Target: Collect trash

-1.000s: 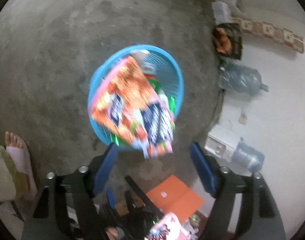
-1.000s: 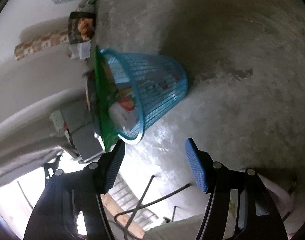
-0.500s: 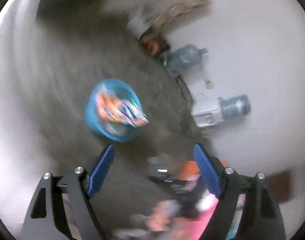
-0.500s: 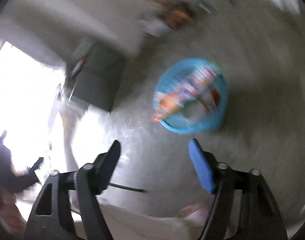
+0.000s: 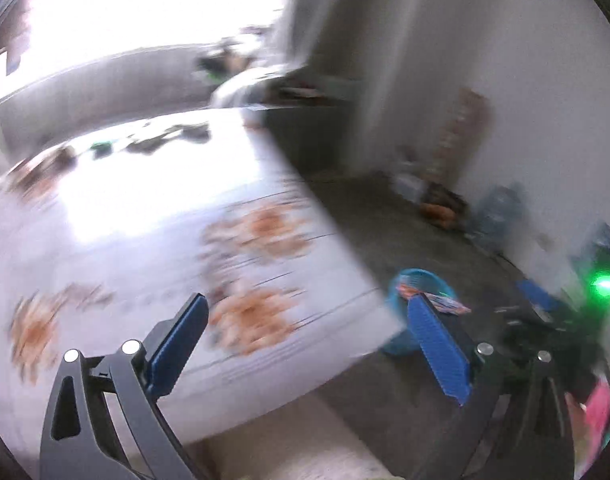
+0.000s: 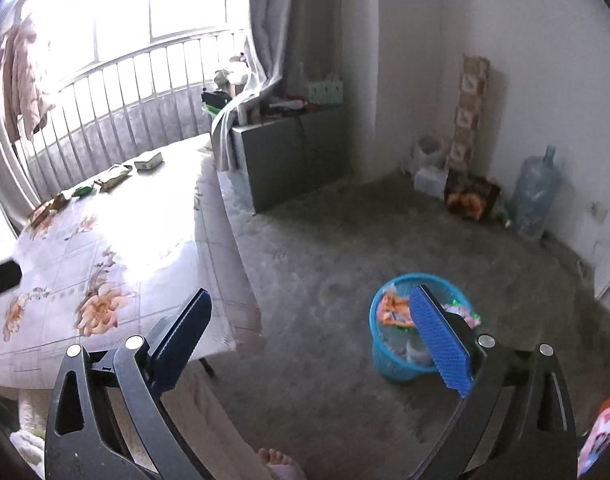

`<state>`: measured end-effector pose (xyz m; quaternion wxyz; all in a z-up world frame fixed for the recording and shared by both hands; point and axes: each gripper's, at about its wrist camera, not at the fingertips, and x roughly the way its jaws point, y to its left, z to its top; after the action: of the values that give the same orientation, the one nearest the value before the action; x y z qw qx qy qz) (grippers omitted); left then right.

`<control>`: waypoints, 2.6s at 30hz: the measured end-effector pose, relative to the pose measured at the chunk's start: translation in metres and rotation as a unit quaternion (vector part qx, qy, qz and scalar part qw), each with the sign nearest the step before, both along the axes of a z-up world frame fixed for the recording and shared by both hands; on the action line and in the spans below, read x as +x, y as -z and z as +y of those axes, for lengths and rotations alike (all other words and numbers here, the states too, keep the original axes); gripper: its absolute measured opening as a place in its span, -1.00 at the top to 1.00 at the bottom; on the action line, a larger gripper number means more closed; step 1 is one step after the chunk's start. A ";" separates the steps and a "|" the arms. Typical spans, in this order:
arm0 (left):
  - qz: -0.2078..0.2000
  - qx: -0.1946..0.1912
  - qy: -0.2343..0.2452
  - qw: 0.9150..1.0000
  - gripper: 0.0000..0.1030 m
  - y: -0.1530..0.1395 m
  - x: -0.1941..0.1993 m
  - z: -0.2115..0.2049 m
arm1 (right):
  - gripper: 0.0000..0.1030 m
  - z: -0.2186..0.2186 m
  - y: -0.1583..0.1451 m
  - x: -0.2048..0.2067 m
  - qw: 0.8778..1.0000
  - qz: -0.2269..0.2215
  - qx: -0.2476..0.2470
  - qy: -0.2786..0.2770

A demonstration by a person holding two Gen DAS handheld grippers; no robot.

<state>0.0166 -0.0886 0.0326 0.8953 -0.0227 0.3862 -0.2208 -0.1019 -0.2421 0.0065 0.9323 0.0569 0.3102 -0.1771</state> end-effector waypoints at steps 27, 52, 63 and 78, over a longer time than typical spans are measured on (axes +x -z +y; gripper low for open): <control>0.049 0.122 -0.237 0.963 -0.89 0.025 0.000 0.071 | -0.85 0.078 0.019 0.028 0.990 0.078 -0.073 -0.097; 0.057 0.146 -0.256 0.954 -0.89 0.026 0.004 0.077 | -0.85 0.089 0.018 0.031 0.989 0.082 -0.076 -0.097; 0.066 0.146 -0.256 0.953 -0.89 0.029 0.004 0.077 | -0.85 0.088 0.017 0.030 0.989 0.083 -0.074 -0.097; 0.071 0.147 -0.255 0.953 -0.89 0.031 0.003 0.077 | -0.85 0.087 0.017 0.030 0.989 0.082 -0.074 -0.099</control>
<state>0.0197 -0.0112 0.0020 0.8856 -0.0042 0.4581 0.0760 -0.0716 -0.1548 -0.0104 0.9183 -0.0579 0.3757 -0.1106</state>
